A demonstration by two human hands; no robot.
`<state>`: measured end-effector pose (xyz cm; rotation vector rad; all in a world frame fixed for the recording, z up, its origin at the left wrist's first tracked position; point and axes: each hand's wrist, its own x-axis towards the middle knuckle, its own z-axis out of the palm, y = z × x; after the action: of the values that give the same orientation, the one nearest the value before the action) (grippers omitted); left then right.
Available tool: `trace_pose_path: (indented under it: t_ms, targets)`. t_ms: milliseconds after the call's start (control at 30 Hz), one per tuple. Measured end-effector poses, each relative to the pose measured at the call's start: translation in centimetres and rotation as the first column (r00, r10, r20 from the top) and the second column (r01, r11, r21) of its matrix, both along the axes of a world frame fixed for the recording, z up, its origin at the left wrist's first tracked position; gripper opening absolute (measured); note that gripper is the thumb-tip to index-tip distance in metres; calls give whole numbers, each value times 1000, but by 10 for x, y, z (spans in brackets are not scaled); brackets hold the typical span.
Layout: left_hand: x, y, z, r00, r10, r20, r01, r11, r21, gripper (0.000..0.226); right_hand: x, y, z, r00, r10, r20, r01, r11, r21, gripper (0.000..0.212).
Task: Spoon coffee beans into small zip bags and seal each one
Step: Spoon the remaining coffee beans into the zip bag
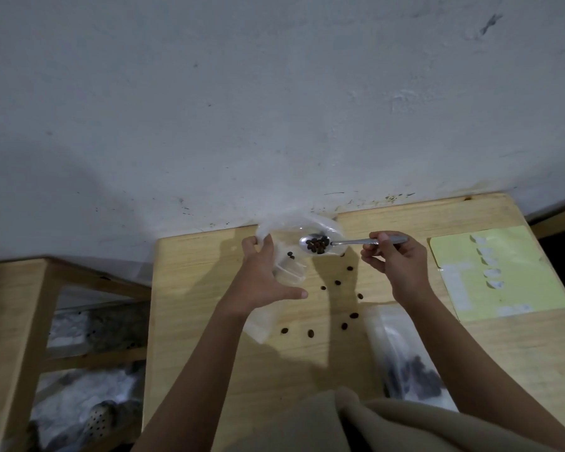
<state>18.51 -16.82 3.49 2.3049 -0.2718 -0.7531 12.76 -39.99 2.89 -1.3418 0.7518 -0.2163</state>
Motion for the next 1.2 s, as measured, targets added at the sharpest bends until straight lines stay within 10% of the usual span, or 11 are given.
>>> trace_pose_path:
  t_ms: [367, 600, 967, 1200]
  targets:
    - [-2, -7, -3, 999, 42, 19, -42, 998, -38, 89, -4, 28, 15, 927, 358, 114, -297, 884, -361, 18]
    - [3, -9, 1, 993, 103, -51, -106, 993, -44, 105, -10, 32, 12, 952, 205, 229, 19, 705, -709, 14]
    - [12, -13, 16, 987, 78, -142, -81, 997, -10, 90, 21, 34, 10, 986, -55, 160, 119, 897, -426, 9]
    - [12, -9, 16, 982, 29, -188, -16, 997, 69, 128, 39, 22, 19, 978, -141, 152, 186, 921, -342, 16]
